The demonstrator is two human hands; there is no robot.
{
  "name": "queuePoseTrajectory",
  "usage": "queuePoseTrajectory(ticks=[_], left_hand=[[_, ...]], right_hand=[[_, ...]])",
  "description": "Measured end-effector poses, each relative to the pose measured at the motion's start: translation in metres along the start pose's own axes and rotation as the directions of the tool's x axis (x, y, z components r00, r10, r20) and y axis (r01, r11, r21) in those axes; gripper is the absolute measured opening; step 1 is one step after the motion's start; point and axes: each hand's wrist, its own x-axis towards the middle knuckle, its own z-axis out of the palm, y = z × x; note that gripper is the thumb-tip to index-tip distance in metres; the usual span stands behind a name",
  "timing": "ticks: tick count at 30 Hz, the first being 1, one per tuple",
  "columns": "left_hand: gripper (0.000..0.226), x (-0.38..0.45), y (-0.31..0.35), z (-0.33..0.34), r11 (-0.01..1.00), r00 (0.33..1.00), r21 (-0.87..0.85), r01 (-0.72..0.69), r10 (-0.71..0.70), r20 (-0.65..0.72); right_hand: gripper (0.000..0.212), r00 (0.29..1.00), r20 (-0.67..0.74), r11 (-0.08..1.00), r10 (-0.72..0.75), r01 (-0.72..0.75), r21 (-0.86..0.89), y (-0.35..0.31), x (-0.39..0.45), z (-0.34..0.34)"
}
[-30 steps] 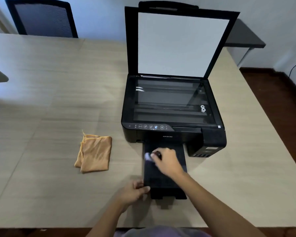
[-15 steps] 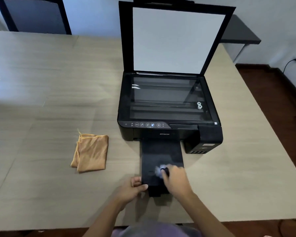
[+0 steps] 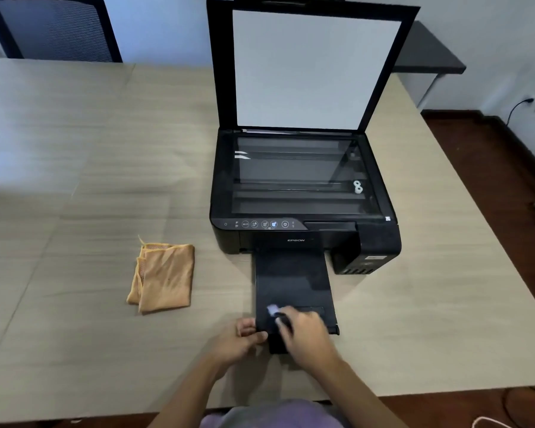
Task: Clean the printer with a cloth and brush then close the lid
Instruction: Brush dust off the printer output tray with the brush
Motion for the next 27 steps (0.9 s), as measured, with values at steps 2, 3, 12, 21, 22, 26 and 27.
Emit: queuePoseTrajectory(ticks=[2,3,12,21,22,26,27], left_hand=[[0.018,0.000,0.000,0.001,1.000,1.000,-0.007,0.016,-0.016,-0.003],[0.019,0.000,0.001,0.001,1.000,1.000,-0.011,0.019,-0.019,-0.003],[0.018,-0.005,0.005,0.001,0.999,0.999,-0.005,0.032,-0.032,0.002],[0.011,-0.006,0.005,0.000,1.000,1.000,0.004,0.003,-0.003,0.006],[0.008,-0.006,0.004,-0.001,1.000,1.000,0.021,-0.010,0.010,0.008],[0.013,-0.005,0.004,-0.002,1.000,1.000,0.002,0.001,-0.001,0.022],[0.015,-0.005,0.004,-0.002,1.000,1.000,-0.002,0.015,-0.014,0.022]], right_hand=[[0.023,0.981,-0.115,0.984,0.157,-0.165,-0.068,0.024,0.000,-0.020],[0.017,0.969,-0.171,0.974,0.176,-0.196,-0.109,0.033,-0.004,-0.025],[0.011,0.978,-0.074,0.892,0.194,-0.207,-0.401,0.019,0.001,-0.042],[0.025,0.999,-0.040,0.992,0.029,-0.034,-0.121,-0.002,0.017,-0.024],[0.025,0.991,0.068,0.991,-0.112,0.116,-0.060,-0.020,0.015,-0.015],[0.024,0.999,-0.021,0.999,-0.024,0.024,0.023,-0.007,0.041,-0.017],[0.021,0.975,-0.161,0.988,0.153,-0.146,0.058,0.014,0.053,-0.031]])
